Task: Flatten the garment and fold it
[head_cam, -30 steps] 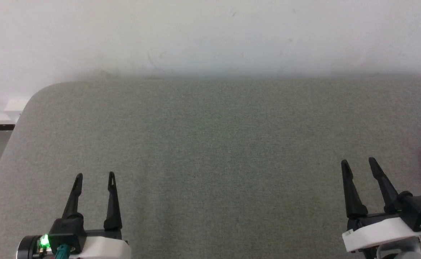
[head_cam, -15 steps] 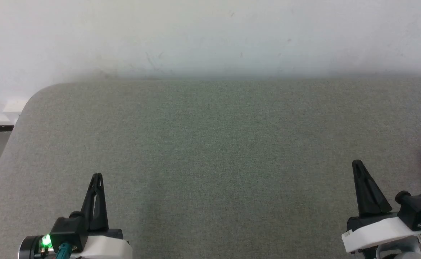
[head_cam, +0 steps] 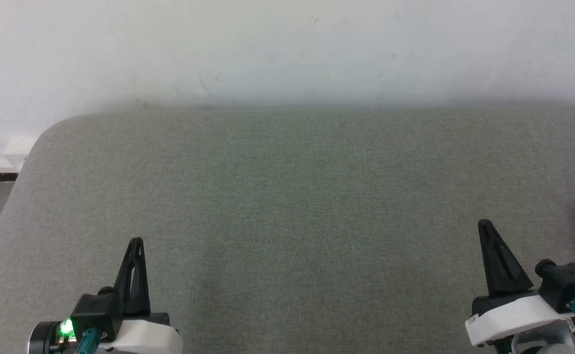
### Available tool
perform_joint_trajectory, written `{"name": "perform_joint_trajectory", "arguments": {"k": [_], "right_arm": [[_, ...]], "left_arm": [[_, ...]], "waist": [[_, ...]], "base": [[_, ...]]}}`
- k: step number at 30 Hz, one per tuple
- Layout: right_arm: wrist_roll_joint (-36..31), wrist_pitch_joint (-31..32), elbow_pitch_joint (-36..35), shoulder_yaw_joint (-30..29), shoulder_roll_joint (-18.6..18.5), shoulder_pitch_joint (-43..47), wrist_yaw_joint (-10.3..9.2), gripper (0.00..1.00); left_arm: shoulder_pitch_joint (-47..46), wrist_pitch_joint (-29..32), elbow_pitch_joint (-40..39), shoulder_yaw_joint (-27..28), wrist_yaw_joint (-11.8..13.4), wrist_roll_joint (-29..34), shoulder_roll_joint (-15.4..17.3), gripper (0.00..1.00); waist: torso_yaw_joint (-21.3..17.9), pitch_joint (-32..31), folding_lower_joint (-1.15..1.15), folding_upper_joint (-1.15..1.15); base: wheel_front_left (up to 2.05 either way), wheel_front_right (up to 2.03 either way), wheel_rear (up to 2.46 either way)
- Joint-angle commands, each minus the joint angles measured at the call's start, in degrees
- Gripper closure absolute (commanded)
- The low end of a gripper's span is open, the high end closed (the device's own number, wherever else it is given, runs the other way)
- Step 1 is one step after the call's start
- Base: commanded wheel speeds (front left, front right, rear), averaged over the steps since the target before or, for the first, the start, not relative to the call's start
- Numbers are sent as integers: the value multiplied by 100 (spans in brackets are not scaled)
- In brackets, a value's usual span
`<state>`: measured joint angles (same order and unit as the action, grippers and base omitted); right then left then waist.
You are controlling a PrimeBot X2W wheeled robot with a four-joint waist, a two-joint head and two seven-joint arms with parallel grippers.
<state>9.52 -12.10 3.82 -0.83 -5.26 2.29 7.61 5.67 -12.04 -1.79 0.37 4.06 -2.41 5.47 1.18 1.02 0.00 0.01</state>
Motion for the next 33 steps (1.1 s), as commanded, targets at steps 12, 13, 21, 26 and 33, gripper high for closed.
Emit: {"name": "perform_joint_trajectory", "arguments": {"k": [12,13,21,26,33], "right_arm": [[-163,164,-80,19,53,-65,-3,100],[-172,175,-84,20,55,-67,-4,100],[-242,269,-111,25,72,-81,-4,100],[-286,328,-127,29,82,-90,-5,100],[-348,410,-151,34,97,-103,-5,100]], "left_arm": [[-153,159,37,-3,-80,67,-50,100],[-158,170,39,-4,-84,69,-53,100],[-195,264,51,-7,-113,85,-71,100],[-218,322,59,-9,-131,95,-83,100],[-250,404,70,-11,-157,108,-99,100]], "waist": [[-14,-12,0,-1],[-15,-13,0,-1],[-24,-21,0,-1],[-30,-26,0,-1],[-38,-33,0,-1]], "base": [[0,0,0],[0,0,0],[0,0,0],[0,0,0],[0,0,0]]}}
